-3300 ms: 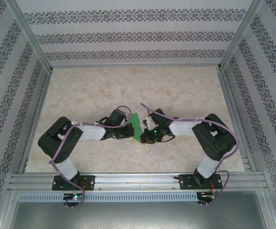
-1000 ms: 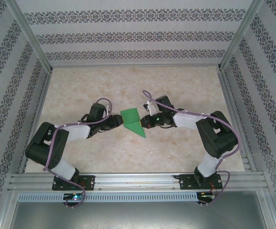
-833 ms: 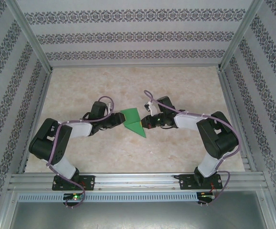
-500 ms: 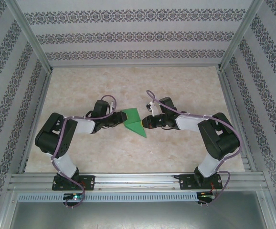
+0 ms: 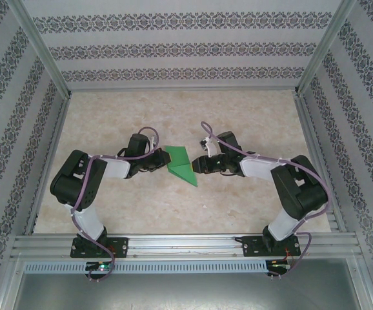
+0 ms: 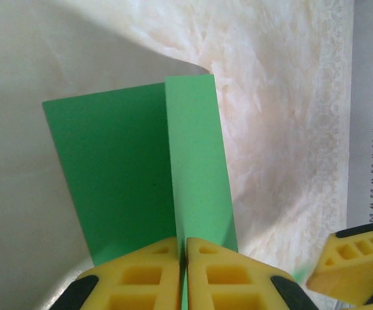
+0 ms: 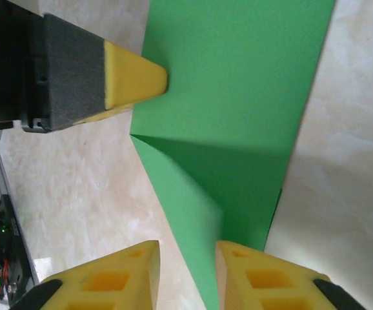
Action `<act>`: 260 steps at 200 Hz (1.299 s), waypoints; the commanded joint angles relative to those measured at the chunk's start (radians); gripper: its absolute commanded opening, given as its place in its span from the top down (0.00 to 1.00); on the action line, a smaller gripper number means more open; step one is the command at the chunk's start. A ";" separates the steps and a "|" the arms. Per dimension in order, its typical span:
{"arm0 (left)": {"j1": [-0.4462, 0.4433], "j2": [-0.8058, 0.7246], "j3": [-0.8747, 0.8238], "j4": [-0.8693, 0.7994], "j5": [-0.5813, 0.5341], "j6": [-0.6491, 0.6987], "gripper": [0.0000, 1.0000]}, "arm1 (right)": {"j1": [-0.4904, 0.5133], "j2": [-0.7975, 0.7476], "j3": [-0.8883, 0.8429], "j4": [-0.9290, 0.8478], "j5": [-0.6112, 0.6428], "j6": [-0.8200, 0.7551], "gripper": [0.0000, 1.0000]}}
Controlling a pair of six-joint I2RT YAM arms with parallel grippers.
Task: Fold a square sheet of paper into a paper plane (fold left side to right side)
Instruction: Fourth fold the wing at the center of the table.
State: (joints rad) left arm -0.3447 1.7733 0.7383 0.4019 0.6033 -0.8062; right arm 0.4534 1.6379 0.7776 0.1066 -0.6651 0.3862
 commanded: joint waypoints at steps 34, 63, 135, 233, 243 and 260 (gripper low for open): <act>-0.008 -0.049 0.033 -0.002 0.033 -0.020 0.90 | 0.092 -0.173 0.049 -0.256 0.342 -0.124 0.60; -0.012 -0.052 0.045 -0.017 0.044 -0.028 0.89 | 0.246 -0.144 0.109 -0.346 0.547 -0.168 0.55; -0.017 -0.051 0.059 -0.029 0.059 -0.036 0.89 | 0.427 0.045 0.220 -0.376 0.782 -0.187 0.47; -0.020 -0.048 0.068 -0.040 0.058 -0.034 0.89 | 0.447 0.126 0.248 -0.371 0.848 -0.191 0.54; -0.020 -0.048 0.068 -0.041 0.057 -0.033 0.89 | 0.446 0.126 0.246 -0.370 0.848 -0.192 0.56; -0.020 -0.048 0.068 -0.044 0.055 -0.032 0.89 | 0.448 0.124 0.243 -0.366 0.848 -0.195 0.59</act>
State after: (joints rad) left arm -0.3534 1.7489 0.7795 0.3885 0.6479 -0.8322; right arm 0.8883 1.7451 1.0000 -0.2546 0.1501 0.2039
